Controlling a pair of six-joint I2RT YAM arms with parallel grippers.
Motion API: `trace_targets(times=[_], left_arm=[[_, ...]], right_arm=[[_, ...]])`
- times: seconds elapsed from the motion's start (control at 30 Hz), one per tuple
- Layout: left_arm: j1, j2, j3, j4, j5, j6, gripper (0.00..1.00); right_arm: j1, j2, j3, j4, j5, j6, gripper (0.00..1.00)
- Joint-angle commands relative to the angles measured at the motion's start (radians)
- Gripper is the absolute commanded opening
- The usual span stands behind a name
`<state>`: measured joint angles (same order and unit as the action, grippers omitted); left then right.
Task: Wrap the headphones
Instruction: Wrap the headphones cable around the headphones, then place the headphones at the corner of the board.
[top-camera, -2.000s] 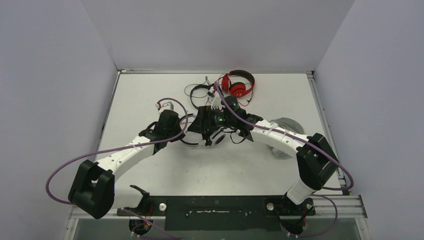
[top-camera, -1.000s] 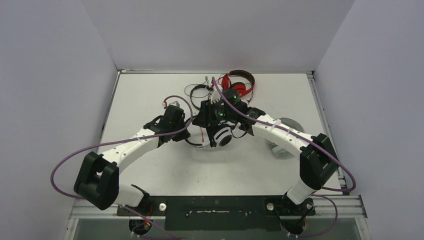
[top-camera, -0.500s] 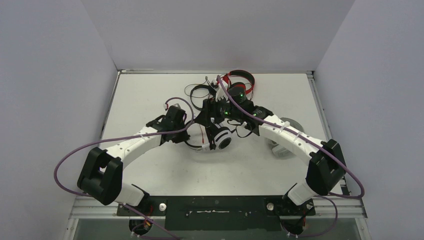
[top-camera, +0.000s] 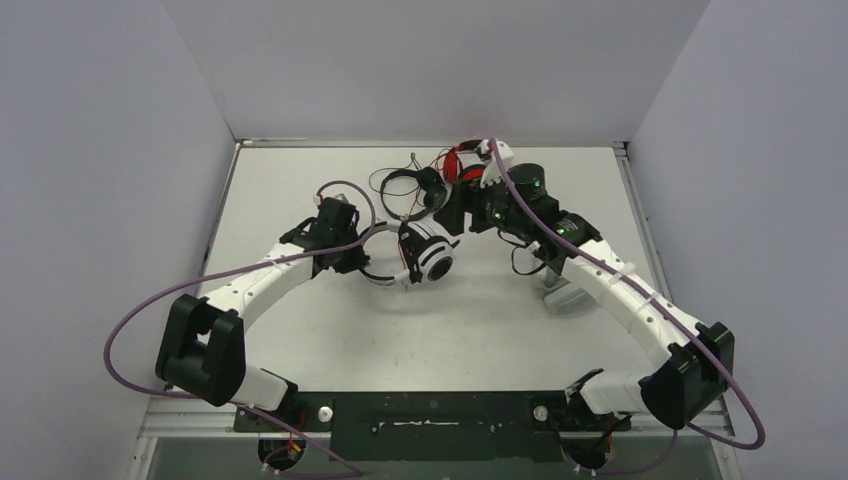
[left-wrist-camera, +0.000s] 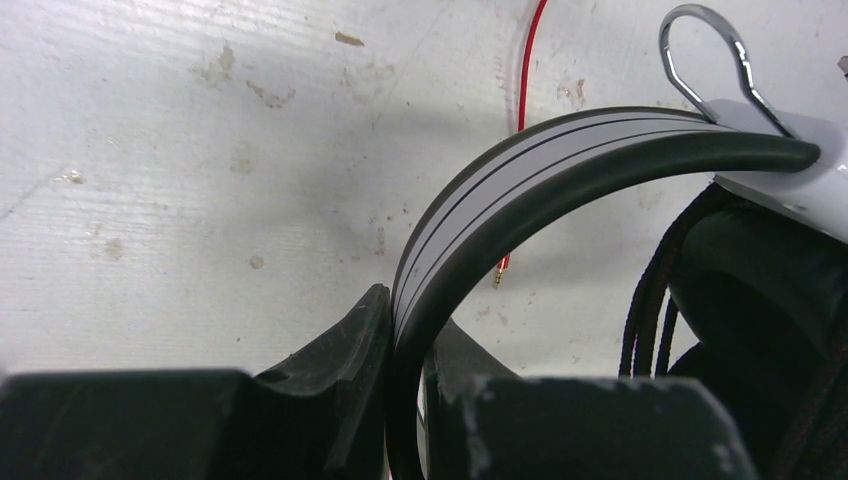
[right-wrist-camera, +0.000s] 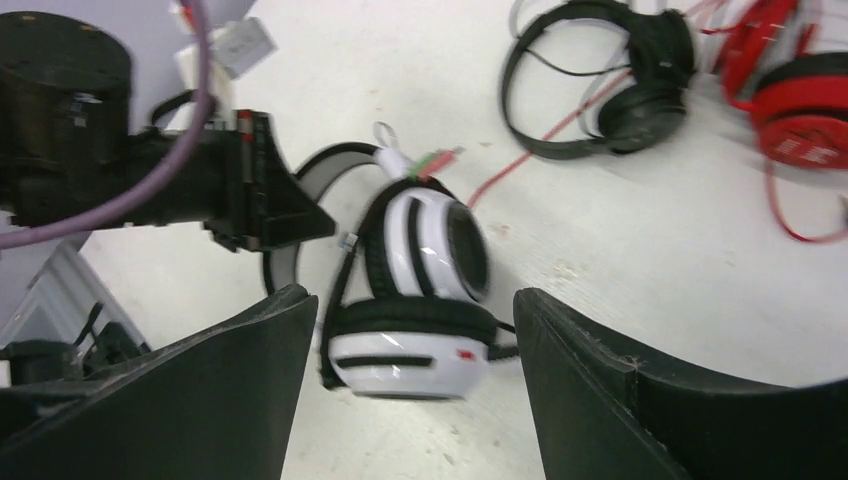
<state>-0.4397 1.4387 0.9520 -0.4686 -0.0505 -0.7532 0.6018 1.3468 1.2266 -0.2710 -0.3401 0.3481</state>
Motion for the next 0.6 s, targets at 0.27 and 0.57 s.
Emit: trace_targets(times=[0.27,0.57], left_arm=[[-0.021,0.0,0.131,0.064,-0.006,0.073,0.0],[-0.123,0.07,0.138,0.193,0.025,0.224,0.0]], right_arm=[[-0.242,-0.246,-0.15,-0.055,0.107,0.002,0.75],[-0.254,-0.288,-0.175,-0.09,0.091,-0.015,0.77]])
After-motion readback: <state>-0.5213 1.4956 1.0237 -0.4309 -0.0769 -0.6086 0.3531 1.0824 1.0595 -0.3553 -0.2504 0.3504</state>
